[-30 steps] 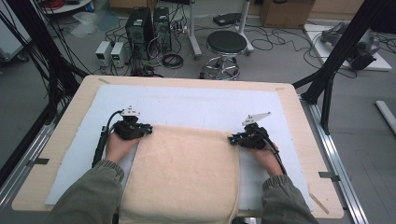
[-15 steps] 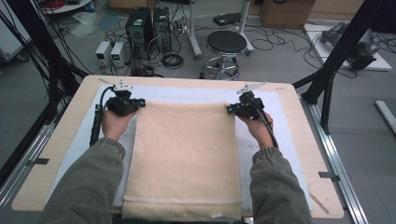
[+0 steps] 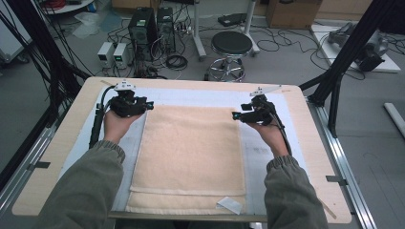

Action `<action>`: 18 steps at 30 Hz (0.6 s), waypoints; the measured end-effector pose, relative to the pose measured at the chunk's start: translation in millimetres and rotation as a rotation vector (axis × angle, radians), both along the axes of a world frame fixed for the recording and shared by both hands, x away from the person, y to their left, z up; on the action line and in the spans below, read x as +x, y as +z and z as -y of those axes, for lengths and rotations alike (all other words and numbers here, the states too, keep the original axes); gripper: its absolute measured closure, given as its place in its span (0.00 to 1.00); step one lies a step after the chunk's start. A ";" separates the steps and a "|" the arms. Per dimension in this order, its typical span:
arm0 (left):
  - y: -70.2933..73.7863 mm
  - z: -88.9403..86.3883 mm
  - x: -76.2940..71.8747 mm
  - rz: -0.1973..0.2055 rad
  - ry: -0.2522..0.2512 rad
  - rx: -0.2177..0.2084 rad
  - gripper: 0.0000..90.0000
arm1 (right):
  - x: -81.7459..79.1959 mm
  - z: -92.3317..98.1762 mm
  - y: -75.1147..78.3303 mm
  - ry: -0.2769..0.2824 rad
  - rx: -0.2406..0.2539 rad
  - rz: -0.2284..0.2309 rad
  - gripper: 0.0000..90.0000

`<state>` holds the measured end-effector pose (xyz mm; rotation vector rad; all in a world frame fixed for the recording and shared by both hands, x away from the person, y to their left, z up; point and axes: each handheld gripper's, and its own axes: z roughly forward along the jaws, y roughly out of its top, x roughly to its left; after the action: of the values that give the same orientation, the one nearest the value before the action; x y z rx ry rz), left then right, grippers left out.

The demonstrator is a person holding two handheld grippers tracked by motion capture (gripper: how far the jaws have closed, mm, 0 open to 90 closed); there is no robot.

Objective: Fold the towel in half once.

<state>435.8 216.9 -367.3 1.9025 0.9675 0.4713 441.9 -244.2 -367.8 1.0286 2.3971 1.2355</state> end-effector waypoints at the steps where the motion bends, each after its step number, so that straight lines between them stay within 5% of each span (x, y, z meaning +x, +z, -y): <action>1: -2.1 -1.9 -7.1 0.009 -0.012 -0.002 0.63 | -5.2 1.4 0.1 0.009 0.005 0.005 0.39; 6: -4.1 -10.7 -37.0 0.023 -0.066 -0.007 0.56 | -34.9 7.5 2.7 0.044 0.037 0.020 0.33; 9: -5.4 -14.7 -59.8 0.063 -0.103 -0.005 0.53 | -59.3 8.8 3.5 0.072 0.008 0.057 0.32; 16: -19.0 -20.0 -115.5 0.085 -0.187 0.031 0.47 | -111.2 4.1 0.8 0.137 -0.056 0.102 0.29; 18: -22.7 -21.4 -130.4 0.104 -0.202 0.008 0.46 | -123.0 1.2 -1.7 0.155 -0.087 0.108 0.29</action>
<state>305.4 238.3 -390.0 1.9388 0.6988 0.4502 318.8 -245.4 -369.5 0.7446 2.4605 1.1912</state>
